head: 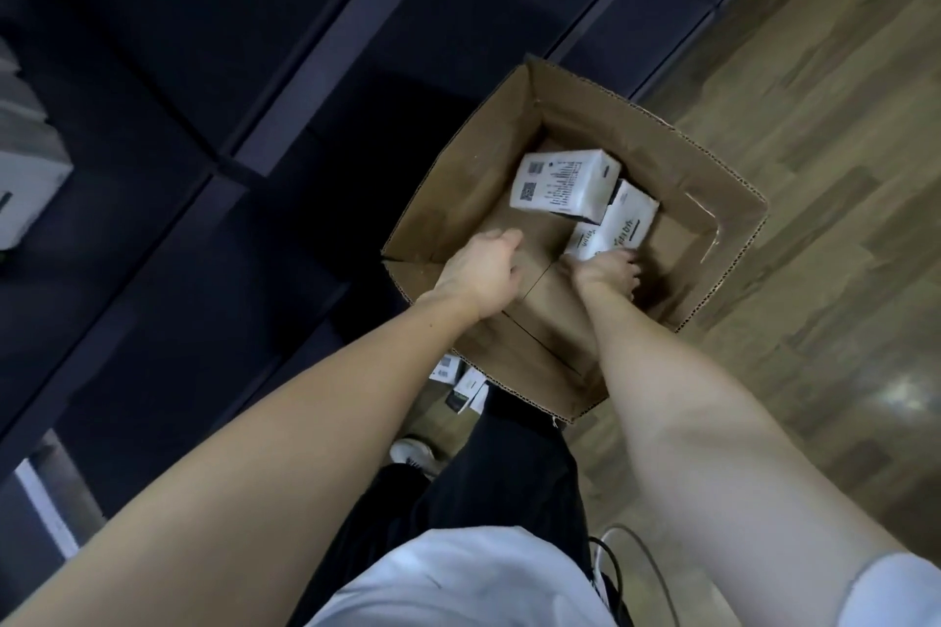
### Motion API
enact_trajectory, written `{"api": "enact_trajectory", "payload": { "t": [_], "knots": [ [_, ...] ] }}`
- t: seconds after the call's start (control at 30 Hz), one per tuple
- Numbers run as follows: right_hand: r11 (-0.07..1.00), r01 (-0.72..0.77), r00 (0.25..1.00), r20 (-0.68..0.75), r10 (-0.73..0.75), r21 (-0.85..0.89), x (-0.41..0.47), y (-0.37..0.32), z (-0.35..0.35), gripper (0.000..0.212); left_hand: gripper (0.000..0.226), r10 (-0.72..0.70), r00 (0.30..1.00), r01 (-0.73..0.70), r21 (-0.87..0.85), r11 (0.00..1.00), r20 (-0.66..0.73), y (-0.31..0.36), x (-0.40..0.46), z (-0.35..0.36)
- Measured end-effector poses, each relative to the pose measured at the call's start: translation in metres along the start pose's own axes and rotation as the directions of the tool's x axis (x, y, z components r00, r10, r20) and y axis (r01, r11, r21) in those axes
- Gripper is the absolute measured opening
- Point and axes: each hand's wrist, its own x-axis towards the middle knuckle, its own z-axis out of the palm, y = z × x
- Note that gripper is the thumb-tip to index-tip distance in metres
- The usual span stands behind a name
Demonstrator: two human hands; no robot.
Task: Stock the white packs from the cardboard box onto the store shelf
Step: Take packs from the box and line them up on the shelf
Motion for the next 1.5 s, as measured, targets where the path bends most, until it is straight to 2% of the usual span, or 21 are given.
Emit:
{"api": "enact_trajectory", "payload": {
  "t": [0.07,0.23,0.37,0.43,0.53,0.63,0.7,0.83,1.03,1.13,1.27,1.37,1.5],
  "knots": [
    [0.999,-0.024,0.999,0.025,0.024,0.029,-0.007,-0.003,0.001,0.109,0.032,-0.004,1.000,0.004,-0.007,1.000,-0.012,-0.003,-0.004,-0.002],
    [0.996,-0.074,0.993,0.100,0.068,0.059,-0.037,-0.005,0.001,0.113,0.033,-0.010,0.999,0.009,-0.014,1.000,-0.039,-0.007,-0.019,-0.006],
    [0.977,-0.078,0.974,0.225,0.032,0.199,-0.057,0.009,0.005,0.113,0.032,0.009,0.998,-0.010,-0.030,1.000,-0.056,-0.014,-0.035,-0.014],
    [0.958,-0.061,0.956,0.291,-0.024,0.279,-0.072,0.013,-0.001,0.102,0.031,0.017,0.996,-0.021,-0.046,0.999,-0.086,-0.020,-0.045,-0.019],
    [0.922,-0.054,0.920,0.379,-0.104,0.384,-0.102,0.020,-0.012,0.066,0.030,0.037,0.991,-0.045,-0.057,0.997,-0.128,-0.032,-0.065,-0.026],
    [0.914,-0.063,0.874,0.465,-0.143,0.400,-0.133,0.026,-0.021,0.070,0.030,0.057,0.986,-0.067,-0.060,0.996,-0.157,-0.045,-0.084,-0.033],
    [0.918,-0.034,0.862,0.477,-0.173,0.394,-0.154,0.030,-0.025,0.062,0.030,0.066,0.982,-0.076,-0.051,0.996,-0.179,-0.054,-0.096,-0.039],
    [0.918,0.132,0.849,0.437,-0.299,0.373,-0.202,0.035,-0.029,0.058,0.029,0.123,0.967,-0.132,-0.027,0.991,-0.223,-0.069,-0.125,-0.051],
    [0.862,0.348,0.830,0.307,-0.466,0.368,-0.279,0.044,-0.035,0.068,0.030,0.172,0.939,-0.200,-0.066,0.978,-0.299,-0.101,-0.186,-0.071],
    [0.821,0.456,0.800,0.247,-0.547,0.344,-0.310,0.050,-0.032,0.080,0.026,0.187,0.921,-0.230,-0.090,0.969,-0.340,-0.122,-0.215,-0.082],
    [0.751,0.608,0.742,0.153,-0.653,0.259,-0.351,0.051,-0.024,0.086,0.029,0.170,0.893,-0.235,-0.112,0.965,-0.416,-0.151,-0.249,-0.099],
    [0.661,0.727,0.654,0.103,-0.749,0.186,-0.384,0.046,-0.015,0.088,0.035,0.098,0.873,-0.244,-0.253,0.936,-0.478,-0.175,-0.271,-0.114],
    [0.454,0.889,0.452,0.041,-0.891,0.057,-0.424,0.035,0.005,0.086,0.034,-0.072,0.833,-0.220,-0.448,0.867,-0.548,-0.211,-0.297,-0.134]
  ]
}}
